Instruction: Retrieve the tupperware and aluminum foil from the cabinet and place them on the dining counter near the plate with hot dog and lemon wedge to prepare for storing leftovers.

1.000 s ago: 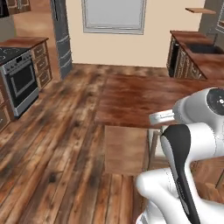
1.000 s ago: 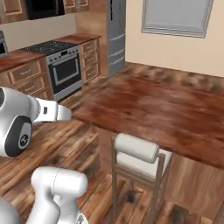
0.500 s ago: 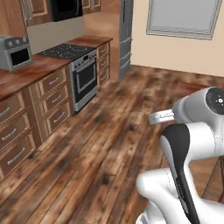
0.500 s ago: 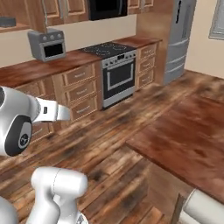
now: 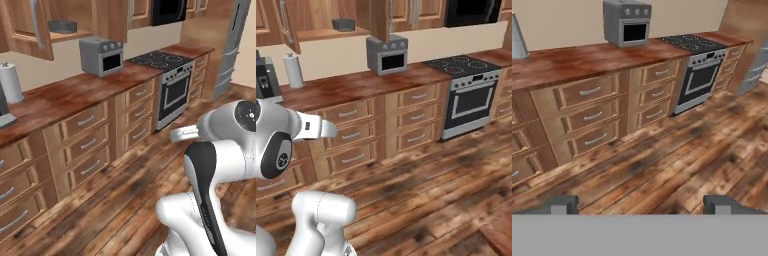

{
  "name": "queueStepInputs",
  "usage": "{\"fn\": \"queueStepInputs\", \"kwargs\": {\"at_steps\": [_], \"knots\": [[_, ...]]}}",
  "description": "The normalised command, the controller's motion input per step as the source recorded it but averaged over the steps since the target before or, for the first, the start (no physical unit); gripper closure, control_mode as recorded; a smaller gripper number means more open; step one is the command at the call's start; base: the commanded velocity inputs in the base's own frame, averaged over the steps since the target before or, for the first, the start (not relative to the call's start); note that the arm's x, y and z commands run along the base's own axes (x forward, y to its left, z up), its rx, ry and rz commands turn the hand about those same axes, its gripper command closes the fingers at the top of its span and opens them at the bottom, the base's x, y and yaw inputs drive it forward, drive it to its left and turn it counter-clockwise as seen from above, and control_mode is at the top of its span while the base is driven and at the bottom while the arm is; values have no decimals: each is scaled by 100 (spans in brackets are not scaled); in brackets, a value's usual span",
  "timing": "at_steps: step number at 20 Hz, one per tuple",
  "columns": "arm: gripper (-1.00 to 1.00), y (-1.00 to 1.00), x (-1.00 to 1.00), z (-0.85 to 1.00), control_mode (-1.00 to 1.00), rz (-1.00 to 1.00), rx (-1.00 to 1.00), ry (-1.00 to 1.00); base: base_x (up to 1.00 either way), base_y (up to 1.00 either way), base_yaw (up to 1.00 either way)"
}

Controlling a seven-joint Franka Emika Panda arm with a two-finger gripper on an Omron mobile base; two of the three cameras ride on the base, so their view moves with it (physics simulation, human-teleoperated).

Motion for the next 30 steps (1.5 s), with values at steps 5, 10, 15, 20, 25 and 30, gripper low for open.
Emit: {"fn": "queueStepInputs", "kwargs": {"at_steps": [5, 10, 15, 20, 25, 30], "knots": [[-100, 0, 0, 0, 100, 0, 0, 0, 92, 18, 44], [-100, 0, 0, 0, 100, 0, 0, 0, 100, -6, 12], [-100, 0, 0, 0, 100, 0, 0, 0, 100, -38, 2], [-100, 0, 0, 0, 100, 0, 0, 0, 100, -60, 0], [-100, 0, 0, 0, 100, 0, 0, 0, 89, -19, 16], [-100, 0, 0, 0, 100, 0, 0, 0, 76, 0, 36]]}}
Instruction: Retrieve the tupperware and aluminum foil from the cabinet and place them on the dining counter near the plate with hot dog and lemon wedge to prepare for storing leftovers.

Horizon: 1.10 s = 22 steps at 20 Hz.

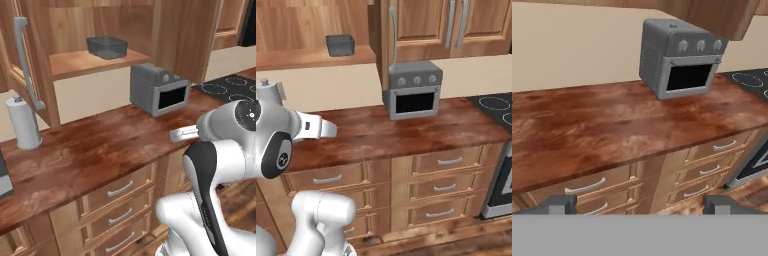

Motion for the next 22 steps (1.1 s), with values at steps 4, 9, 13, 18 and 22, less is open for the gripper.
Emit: {"fn": "queueStepInputs", "kwargs": {"at_steps": [4, 9, 13, 18, 22], "knots": [[-100, 0, 0, 0, 100, 0, 0, 0, 71, 0, 38], [-100, 0, 0, 0, 100, 0, 0, 0, 72, -4, 34], [-100, 0, 0, 0, 100, 0, 0, 0, 67, -13, 31], [-100, 0, 0, 0, 100, 0, 0, 0, 38, -35, 11], [-100, -5, 3, 7, -100, 0, 0, -4, 9, -25, 0]]}}
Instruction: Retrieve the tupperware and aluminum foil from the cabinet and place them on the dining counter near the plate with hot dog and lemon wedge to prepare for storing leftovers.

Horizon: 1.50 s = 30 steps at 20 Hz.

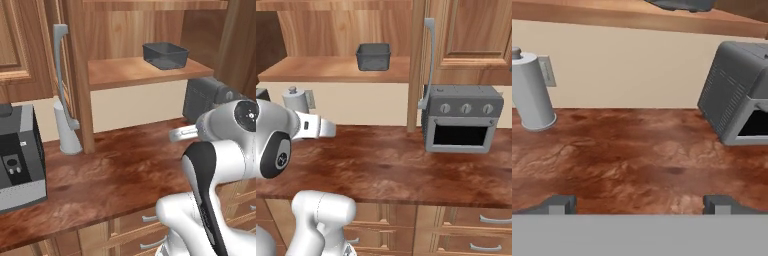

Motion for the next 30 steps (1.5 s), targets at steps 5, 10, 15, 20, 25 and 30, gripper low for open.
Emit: {"fn": "queueStepInputs", "kwargs": {"at_steps": [5, 10, 15, 20, 25, 30], "knots": [[-100, -2, 9, 58, -100, 0, -6, -21, 0, 0, 0], [-100, 0, 15, 93, -100, 0, -6, -32, 0, 0, 0], [-100, 0, 39, 89, -100, 0, -1, -21, 0, 0, 0], [-100, -6, 46, 61, -100, 1, 0, 3, 0, 0, 0], [-100, -2, 50, 25, -100, 3, 0, 16, 0, 0, 0], [-100, 0, 51, 4, -100, 5, 0, 11, 0, 0, 0]]}}
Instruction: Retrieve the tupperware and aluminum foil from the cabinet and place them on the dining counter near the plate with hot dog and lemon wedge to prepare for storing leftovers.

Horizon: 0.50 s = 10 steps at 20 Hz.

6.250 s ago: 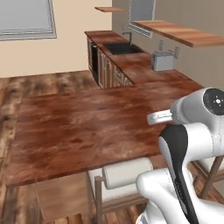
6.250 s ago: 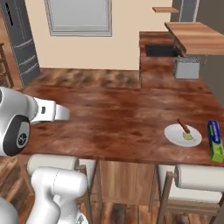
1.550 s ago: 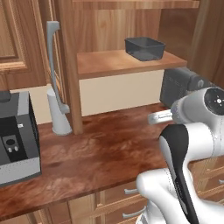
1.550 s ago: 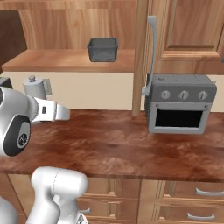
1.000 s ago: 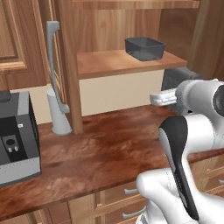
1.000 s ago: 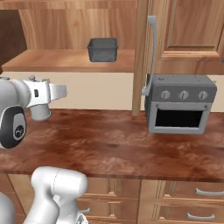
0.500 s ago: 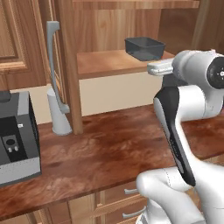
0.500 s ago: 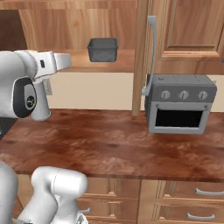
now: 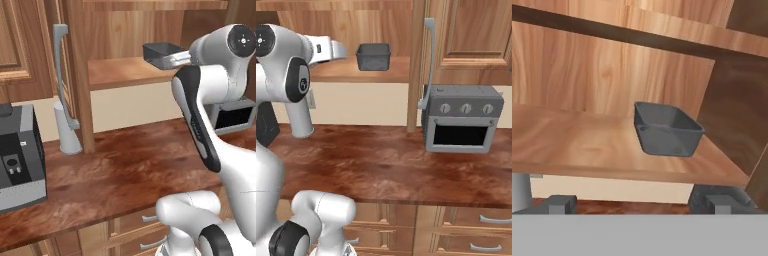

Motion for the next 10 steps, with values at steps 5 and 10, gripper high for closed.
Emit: {"fn": "queueStepInputs", "kwargs": {"at_steps": [5, 10], "knots": [[-100, -4, 41, -3, -100, 3, 0, 0, 0, 0, 0], [-100, -3, 35, -18, -100, 3, 0, 0, 0, 0, 0]]}}
